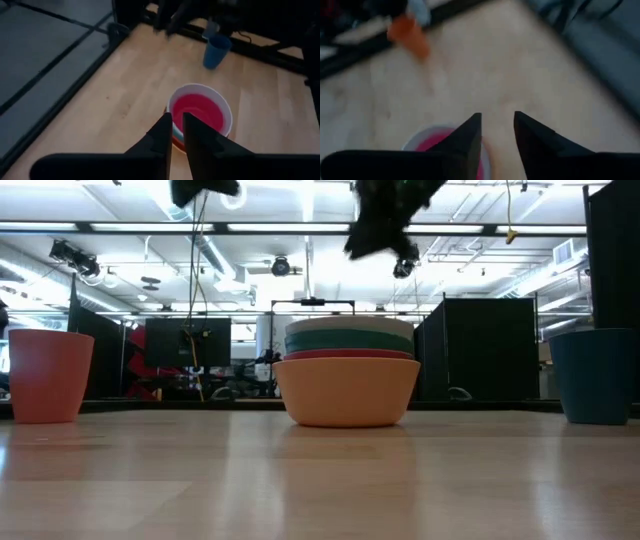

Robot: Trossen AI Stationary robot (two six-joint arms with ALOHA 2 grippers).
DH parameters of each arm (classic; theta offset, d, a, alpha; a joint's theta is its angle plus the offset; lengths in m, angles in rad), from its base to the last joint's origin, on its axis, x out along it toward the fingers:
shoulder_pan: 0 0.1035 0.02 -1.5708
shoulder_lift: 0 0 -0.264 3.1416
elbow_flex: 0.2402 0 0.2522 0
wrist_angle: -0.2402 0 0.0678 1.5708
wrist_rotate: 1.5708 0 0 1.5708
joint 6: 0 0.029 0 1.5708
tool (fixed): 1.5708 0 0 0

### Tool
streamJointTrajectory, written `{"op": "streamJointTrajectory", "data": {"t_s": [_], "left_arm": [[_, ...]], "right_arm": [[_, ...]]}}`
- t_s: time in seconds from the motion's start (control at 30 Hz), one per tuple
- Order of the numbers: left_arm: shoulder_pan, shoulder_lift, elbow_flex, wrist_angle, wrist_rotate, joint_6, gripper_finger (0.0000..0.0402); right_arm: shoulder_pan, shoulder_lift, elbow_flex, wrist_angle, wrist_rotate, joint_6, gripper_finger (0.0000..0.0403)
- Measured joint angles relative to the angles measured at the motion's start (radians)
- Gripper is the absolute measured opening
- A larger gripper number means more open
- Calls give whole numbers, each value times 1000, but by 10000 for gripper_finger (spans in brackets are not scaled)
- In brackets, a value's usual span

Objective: Nest bowls inside each other
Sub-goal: Move the orange cup on the left side of the stacked bowls

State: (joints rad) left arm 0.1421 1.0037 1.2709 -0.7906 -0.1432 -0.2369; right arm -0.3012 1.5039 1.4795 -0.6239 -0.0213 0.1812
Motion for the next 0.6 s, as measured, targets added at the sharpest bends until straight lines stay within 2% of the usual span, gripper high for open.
{"op": "streamJointTrajectory", "data": {"t_s": [0.17, 0.6], "left_arm": [[0, -94, -5, -62, -40, -15, 27], [0, -191, -99, -120, -18, -86, 22]], "right_arm": [[-32, -127, -31, 17, 38, 2, 49], [29, -440, -370, 182, 107, 174, 11]]}}
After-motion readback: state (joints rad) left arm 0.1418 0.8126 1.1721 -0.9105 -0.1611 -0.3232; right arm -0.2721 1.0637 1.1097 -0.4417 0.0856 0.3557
